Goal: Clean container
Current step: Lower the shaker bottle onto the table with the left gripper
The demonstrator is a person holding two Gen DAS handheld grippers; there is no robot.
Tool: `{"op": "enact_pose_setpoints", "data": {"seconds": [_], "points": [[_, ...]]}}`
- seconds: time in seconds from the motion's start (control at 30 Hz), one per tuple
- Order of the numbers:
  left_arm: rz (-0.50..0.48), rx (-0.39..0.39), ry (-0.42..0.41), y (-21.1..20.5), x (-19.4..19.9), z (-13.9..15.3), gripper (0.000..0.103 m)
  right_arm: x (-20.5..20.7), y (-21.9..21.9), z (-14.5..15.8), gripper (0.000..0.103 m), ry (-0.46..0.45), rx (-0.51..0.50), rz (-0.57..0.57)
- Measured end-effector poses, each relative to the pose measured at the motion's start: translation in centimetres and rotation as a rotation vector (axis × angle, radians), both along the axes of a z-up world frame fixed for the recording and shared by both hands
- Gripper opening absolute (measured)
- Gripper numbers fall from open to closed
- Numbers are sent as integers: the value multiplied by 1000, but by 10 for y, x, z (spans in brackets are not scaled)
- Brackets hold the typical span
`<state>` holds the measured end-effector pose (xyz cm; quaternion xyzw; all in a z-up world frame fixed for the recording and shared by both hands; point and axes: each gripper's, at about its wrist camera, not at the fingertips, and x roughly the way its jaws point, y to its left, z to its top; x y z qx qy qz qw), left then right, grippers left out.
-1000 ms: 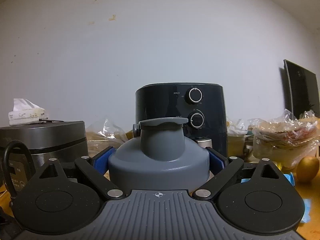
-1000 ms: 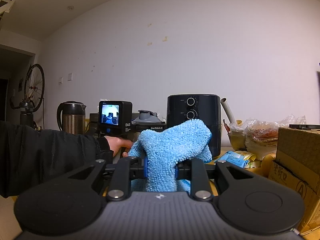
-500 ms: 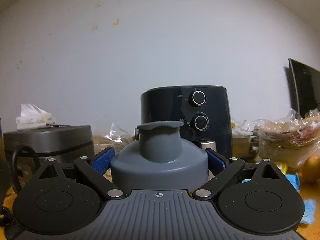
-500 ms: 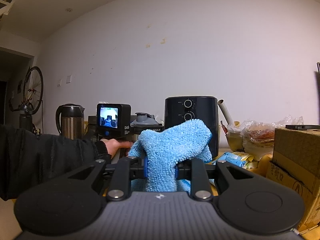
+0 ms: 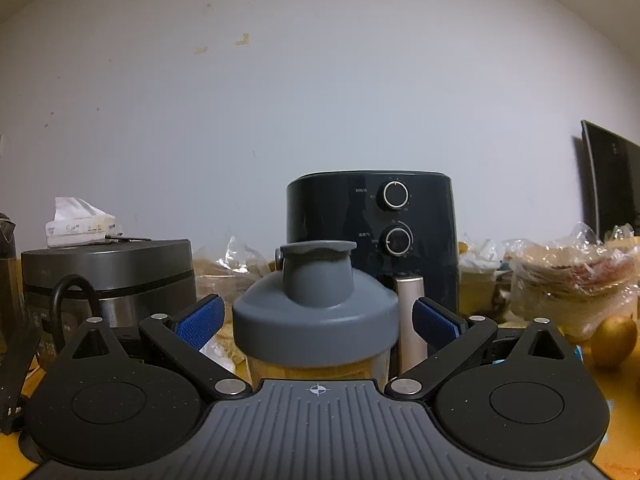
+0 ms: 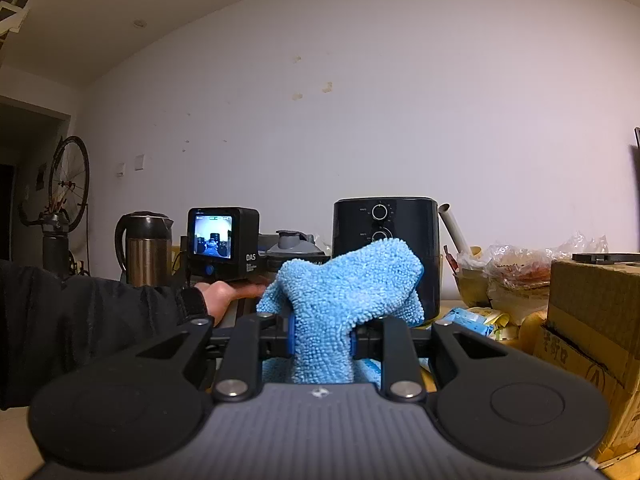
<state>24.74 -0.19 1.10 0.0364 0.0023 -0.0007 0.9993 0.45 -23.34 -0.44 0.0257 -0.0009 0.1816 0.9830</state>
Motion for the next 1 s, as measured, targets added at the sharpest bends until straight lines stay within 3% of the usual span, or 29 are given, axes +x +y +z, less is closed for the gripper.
{"op": "enact_pose_setpoints", "data": {"seconds": [1.0], "points": [[14,-52,-21,25,-93,10,103,-27,5,6,22,-23,-18,18]]}}
